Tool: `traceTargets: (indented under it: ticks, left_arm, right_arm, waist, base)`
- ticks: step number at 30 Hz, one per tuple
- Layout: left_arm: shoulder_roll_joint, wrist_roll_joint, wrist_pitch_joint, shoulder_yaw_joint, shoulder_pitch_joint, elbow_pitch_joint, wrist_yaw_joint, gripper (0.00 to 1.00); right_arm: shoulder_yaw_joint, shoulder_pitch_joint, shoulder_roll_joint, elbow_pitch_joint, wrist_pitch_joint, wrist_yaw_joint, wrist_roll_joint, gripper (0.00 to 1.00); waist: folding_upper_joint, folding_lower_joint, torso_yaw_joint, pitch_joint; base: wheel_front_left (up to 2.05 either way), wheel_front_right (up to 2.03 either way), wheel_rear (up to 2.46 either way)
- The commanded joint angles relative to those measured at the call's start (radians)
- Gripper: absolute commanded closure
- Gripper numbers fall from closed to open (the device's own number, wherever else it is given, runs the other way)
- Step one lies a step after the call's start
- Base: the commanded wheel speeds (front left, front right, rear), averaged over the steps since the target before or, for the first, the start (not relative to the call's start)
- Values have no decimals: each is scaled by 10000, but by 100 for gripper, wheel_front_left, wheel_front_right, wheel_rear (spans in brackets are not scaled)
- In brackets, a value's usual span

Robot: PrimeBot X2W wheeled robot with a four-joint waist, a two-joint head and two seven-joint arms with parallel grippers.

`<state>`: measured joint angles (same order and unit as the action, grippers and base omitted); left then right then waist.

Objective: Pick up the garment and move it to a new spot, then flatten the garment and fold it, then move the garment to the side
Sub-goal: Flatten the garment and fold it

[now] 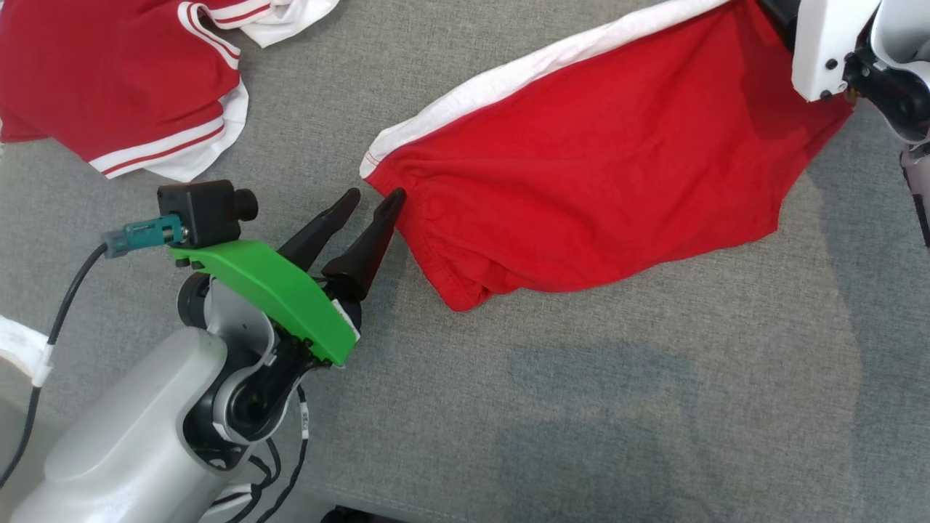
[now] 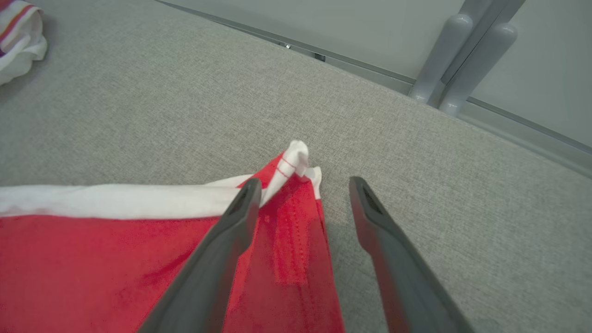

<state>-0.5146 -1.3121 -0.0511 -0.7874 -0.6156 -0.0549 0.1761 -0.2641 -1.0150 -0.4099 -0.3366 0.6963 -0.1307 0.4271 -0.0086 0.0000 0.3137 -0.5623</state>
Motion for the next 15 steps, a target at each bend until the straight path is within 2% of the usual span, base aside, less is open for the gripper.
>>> traceTargets:
  ticks: [1, 4, 8, 13, 15]
  left_arm:
    - [-184, 196, 128, 2, 96, -119, 98, 0]
    - [-519, 772, 635, 52, 332, -530, 384, 0]
    - [-812, 1773, 1712, 82, 843, -881, 1040, 0]
    - [-901, 2501, 2637, 98, 1395, -747, 1395, 0]
    - [-730, 2767, 2868, 126, 1505, -594, 1396, 0]
  right_arm:
    - [137, -170, -87, -60, -18, 1, -37, 0]
    - [370, -67, -157, -207, 310, 0, 31, 0]
    - [481, 455, -419, -179, 1265, 0, 298, 0]
    - [712, 1061, -489, 160, 2167, 0, 624, 0]
    - [843, 1323, -450, 253, 2542, 0, 624, 0]
  waist:
    - [86, 0, -31, 124]
    - [86, 0, -43, 261]
    - [86, 0, 143, 382]
    - [86, 0, 410, 374]
    - [86, 0, 537, 388]
  base:
    - [0, 0, 0]
    - [0, 0, 0]
    - [0, 0, 0]
    - [0, 0, 0]
    - [0, 0, 0]
